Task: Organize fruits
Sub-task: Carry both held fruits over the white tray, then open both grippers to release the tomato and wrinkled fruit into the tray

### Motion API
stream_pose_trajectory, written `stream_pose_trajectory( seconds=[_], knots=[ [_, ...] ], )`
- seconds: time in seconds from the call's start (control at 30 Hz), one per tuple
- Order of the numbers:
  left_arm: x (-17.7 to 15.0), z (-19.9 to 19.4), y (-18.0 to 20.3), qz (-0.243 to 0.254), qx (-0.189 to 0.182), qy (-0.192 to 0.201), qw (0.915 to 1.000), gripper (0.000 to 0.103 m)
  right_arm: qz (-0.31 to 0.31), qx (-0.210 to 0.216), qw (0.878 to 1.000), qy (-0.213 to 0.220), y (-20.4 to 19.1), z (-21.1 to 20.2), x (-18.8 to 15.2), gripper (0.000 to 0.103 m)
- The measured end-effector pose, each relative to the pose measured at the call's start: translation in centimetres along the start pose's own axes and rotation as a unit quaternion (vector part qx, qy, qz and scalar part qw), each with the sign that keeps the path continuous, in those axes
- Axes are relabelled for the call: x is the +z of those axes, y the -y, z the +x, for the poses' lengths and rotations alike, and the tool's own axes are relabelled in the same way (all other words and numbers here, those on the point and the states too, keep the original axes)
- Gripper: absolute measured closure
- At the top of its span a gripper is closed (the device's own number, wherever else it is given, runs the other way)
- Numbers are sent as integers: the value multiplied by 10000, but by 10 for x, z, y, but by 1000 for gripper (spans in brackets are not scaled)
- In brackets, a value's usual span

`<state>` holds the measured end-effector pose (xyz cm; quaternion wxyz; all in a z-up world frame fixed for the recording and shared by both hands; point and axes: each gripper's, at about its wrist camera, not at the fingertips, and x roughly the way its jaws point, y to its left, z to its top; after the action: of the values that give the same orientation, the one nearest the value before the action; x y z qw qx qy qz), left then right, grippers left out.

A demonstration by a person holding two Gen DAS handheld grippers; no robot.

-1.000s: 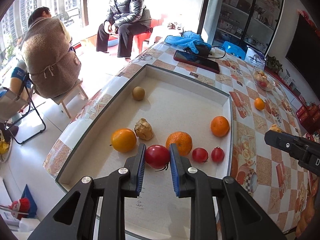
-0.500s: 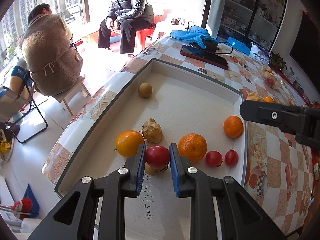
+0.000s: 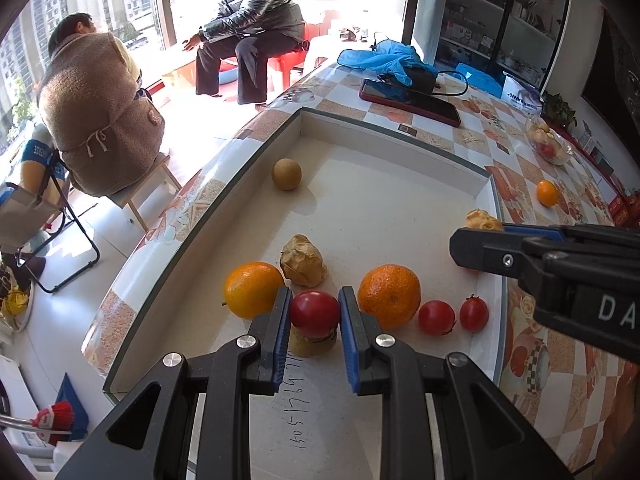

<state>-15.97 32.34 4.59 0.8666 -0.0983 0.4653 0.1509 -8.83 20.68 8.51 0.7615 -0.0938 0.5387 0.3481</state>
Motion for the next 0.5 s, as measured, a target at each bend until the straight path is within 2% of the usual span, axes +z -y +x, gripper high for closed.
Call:
stream_pose_trajectory(
  seconds=[0.23, 0.3, 0.4, 0.43, 0.5],
  knots=[
    [1, 2, 4, 69, 73, -7, 9999, 77, -43, -88, 9999, -138, 1, 11, -2, 75],
    [1, 4, 6, 116, 93, -25, 9999, 72, -67, -109, 9997, -211, 1, 16, -3, 75],
    [0, 2, 7, 96, 169, 51, 9998, 37, -101, -155, 9994, -303, 1, 22, -5, 75],
    [-1, 0, 6, 83, 215, 118, 9997, 19, -96, -140, 9993, -329, 1, 23, -6, 75],
    [-1, -4, 5, 51, 147, 185, 9997, 18, -62, -123, 9992, -367, 3, 24, -7, 75]
  ],
)
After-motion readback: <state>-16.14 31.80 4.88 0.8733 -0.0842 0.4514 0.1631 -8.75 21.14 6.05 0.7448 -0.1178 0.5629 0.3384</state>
